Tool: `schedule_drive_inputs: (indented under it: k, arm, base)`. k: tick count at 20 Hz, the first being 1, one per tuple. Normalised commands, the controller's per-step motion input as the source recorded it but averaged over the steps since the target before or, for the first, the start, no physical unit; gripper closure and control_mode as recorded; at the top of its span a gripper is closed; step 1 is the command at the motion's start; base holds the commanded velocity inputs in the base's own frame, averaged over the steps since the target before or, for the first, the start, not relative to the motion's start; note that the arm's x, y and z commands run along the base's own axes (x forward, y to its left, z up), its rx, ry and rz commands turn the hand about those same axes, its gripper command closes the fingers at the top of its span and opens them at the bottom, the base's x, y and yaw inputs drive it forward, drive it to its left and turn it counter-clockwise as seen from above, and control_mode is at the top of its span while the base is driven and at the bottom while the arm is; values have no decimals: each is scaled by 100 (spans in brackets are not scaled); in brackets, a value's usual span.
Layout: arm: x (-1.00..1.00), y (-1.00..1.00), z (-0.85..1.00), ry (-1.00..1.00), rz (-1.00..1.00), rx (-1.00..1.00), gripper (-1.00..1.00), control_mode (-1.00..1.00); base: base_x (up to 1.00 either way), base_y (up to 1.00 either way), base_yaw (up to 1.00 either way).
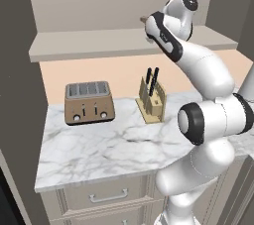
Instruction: Organize the utensils by type. Pick up the wooden spoons from the counter and place them in the open cabinet. Then pick up the metallic utensils from the counter and place them in the open drawer.
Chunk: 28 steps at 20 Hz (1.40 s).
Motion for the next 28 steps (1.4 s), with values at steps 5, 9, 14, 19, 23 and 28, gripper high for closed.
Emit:
schedule_drive_inputs:
  k: [5, 9, 14, 19, 23, 28]
  arm:
    - [0, 0, 0, 0, 0, 0, -100, -100]
    - [-9, 0, 13, -3, 0, 0, -100, -100]
    - [-70, 1, 10, -4, 0, 2, -100, -100]
    - [-96, 5, 0, -2, 0, 4, -100, -100]
    - [-100, 24, 2, -2, 0, 7, -100, -100]
    - [-100, 24, 5, 3, -11, 14, -100, -100]
  base:
    - [0, 0, 0]
    - [0, 0, 0]
    - [0, 0, 0]
    - [0, 0, 0]
    - [0, 0, 0]
    - [0, 0, 0]
